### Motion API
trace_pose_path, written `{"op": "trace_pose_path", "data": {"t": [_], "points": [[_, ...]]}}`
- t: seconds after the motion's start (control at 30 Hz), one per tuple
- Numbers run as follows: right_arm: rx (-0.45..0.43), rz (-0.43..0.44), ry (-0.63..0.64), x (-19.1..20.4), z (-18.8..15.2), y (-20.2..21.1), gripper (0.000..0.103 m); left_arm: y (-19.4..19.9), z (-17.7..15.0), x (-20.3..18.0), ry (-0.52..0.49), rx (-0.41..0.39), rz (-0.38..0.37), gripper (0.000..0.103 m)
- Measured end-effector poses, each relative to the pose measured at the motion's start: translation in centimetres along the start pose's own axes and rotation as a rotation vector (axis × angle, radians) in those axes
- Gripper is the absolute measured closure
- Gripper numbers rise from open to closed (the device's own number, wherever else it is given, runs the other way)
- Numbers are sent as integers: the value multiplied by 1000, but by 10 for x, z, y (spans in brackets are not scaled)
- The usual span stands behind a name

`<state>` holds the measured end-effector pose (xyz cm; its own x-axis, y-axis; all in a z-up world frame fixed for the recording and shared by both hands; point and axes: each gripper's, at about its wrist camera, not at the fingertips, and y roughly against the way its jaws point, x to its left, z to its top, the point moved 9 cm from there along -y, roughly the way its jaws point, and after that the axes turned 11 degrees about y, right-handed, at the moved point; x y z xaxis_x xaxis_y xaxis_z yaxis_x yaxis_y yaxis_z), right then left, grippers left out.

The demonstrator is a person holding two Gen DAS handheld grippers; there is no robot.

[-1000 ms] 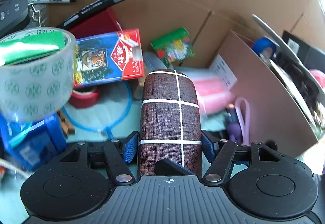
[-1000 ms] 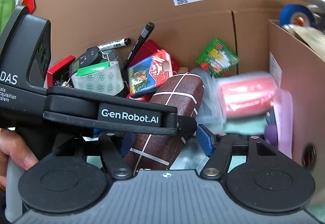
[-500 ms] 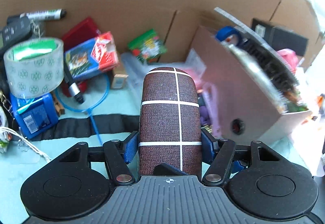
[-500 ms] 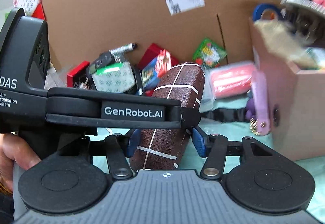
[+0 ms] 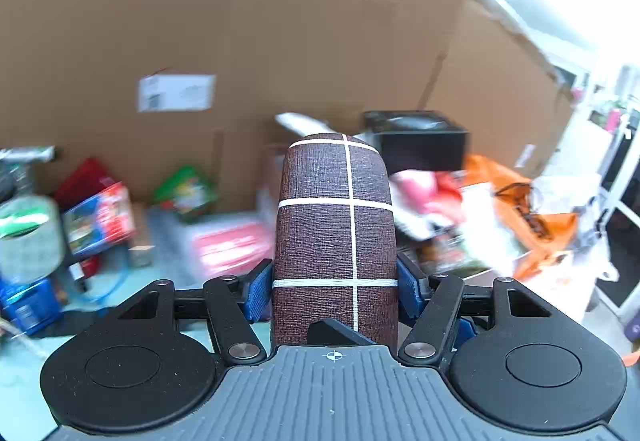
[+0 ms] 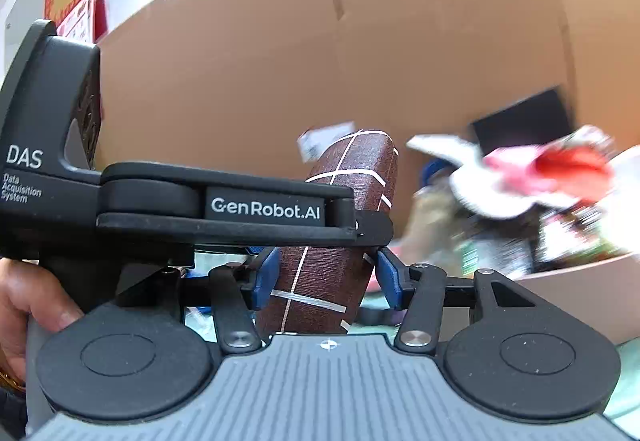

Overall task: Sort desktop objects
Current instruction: 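Carry the pencil case with left gripper over the cardboard box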

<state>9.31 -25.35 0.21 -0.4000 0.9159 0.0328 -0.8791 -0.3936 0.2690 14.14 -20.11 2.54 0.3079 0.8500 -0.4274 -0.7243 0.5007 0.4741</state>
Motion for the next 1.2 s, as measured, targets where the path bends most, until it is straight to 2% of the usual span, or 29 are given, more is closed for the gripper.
{"op": "trace_pose_path", "data": {"t": [0.3,0.53,0.63,0.87,1.0,1.13,1.2], "points": [[-95,-197,-33,-83,18,61,48,-35,5,-118,-136,15,-136,39],[-122,-291,-96,-147,22,73,48,-77,6,-181,-214,44,-182,39],[-133,-286,-111,-170,22,66,48,-96,9,-190,-227,51,-171,39],[-149,-195,-181,-211,13,38,49,-141,17,-187,-256,68,-99,40],[-126,-176,-157,-215,3,27,49,-157,16,-179,-269,84,-72,37],[-97,-211,-101,-212,-10,20,49,-164,12,-175,-282,96,-82,35],[-102,-209,-95,-211,-11,21,49,-162,11,-177,-305,80,-83,29]]}}
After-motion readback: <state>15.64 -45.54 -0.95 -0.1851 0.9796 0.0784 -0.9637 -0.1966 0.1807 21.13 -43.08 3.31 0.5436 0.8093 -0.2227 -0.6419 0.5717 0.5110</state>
